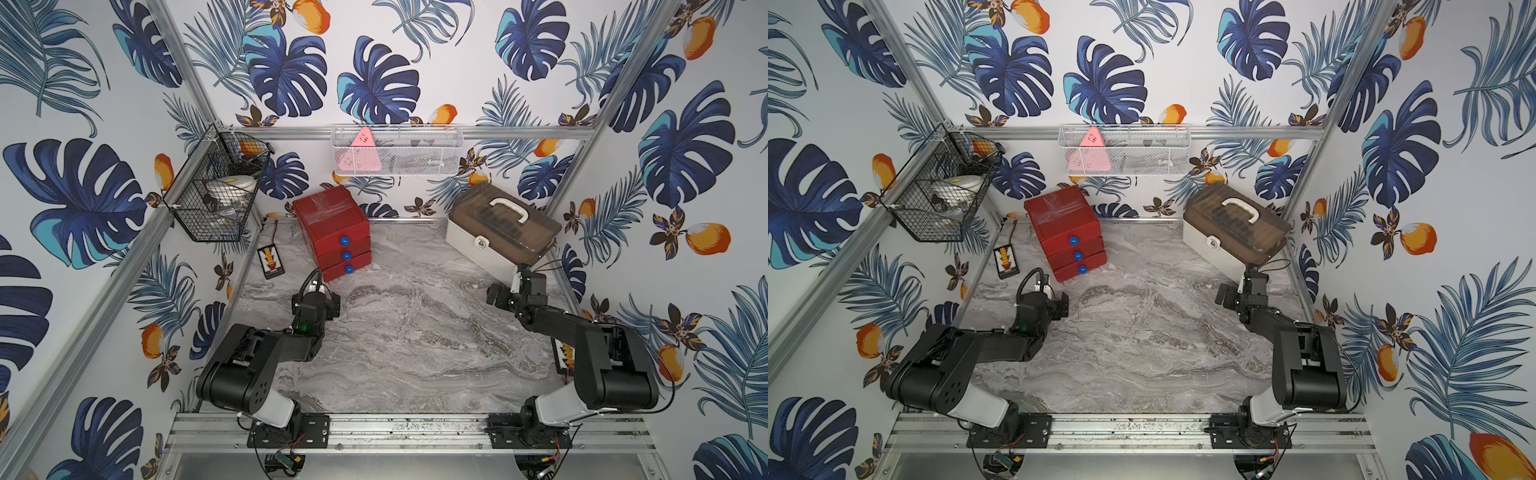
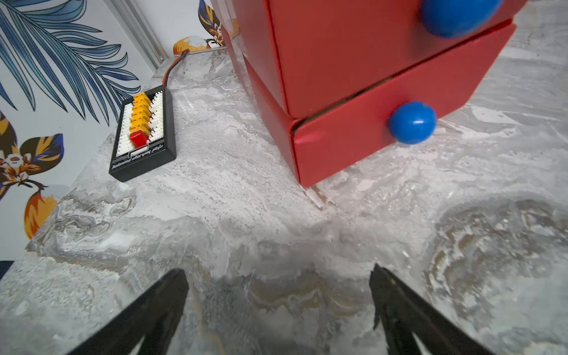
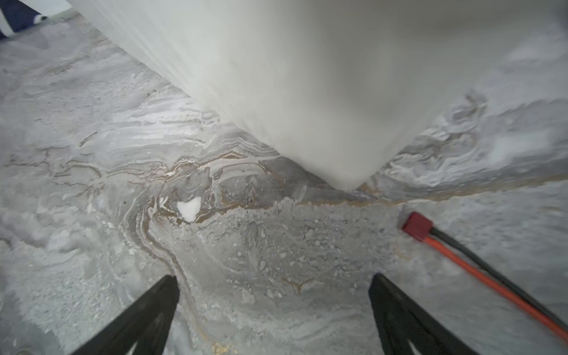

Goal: Place the fruit knives into the drawer by color
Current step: Reset both arms

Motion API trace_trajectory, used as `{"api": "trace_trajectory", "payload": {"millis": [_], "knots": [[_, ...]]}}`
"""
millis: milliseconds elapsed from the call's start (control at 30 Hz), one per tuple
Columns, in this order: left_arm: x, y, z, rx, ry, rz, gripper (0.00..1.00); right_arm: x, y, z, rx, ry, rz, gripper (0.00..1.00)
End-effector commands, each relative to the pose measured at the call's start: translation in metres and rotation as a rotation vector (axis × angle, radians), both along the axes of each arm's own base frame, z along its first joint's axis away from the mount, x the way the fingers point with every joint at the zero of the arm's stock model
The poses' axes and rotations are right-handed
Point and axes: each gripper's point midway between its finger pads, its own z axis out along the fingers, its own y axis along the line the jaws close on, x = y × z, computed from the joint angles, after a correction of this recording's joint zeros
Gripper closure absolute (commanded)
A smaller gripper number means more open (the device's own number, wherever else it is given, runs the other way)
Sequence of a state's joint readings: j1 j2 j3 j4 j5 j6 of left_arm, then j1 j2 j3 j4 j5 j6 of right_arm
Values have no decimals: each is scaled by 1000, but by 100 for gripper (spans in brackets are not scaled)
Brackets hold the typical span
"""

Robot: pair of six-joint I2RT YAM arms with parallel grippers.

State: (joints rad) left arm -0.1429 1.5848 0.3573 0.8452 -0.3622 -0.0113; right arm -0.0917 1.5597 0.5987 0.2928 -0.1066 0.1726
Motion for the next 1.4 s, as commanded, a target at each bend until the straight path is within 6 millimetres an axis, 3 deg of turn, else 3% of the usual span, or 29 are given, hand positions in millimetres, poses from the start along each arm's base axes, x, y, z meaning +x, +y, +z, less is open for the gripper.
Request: {"api": "trace_trajectory", "payload": {"millis": [0, 100, 367, 433, 500, 567, 600, 633, 667, 1367], "knots": [[16, 1, 22, -27, -161, -14, 1, 24, 10, 28, 131, -218, 86, 0], [18, 2, 20, -46, -140, -16, 1, 26, 9, 30, 109, -219, 125, 0], [18, 2, 19, -47, -140, -18, 1, 17, -22, 39, -2, -336, -39, 0], [18, 3, 19, -47, -139, -17, 1, 16, -15, 39, -13, -314, -12, 0], [18, 3, 20, -45, -142, -15, 1, 20, 5, 41, -30, -344, 86, 0], [18, 4, 20, -43, -142, -11, 1, 20, 52, 33, -124, -355, 291, 0], [18, 4, 20, -42, -143, -11, 1, 18, 63, 30, -213, -385, 291, 0], [18, 4, 20, -42, -142, -11, 1, 13, 63, 31, -233, -429, 265, 0], [18, 4, 20, -43, -143, -10, 1, 13, 62, 22, -234, -366, 270, 0], [17, 4, 20, -45, -142, -10, 1, 16, 57, 26, -223, -374, 251, 0]]}}
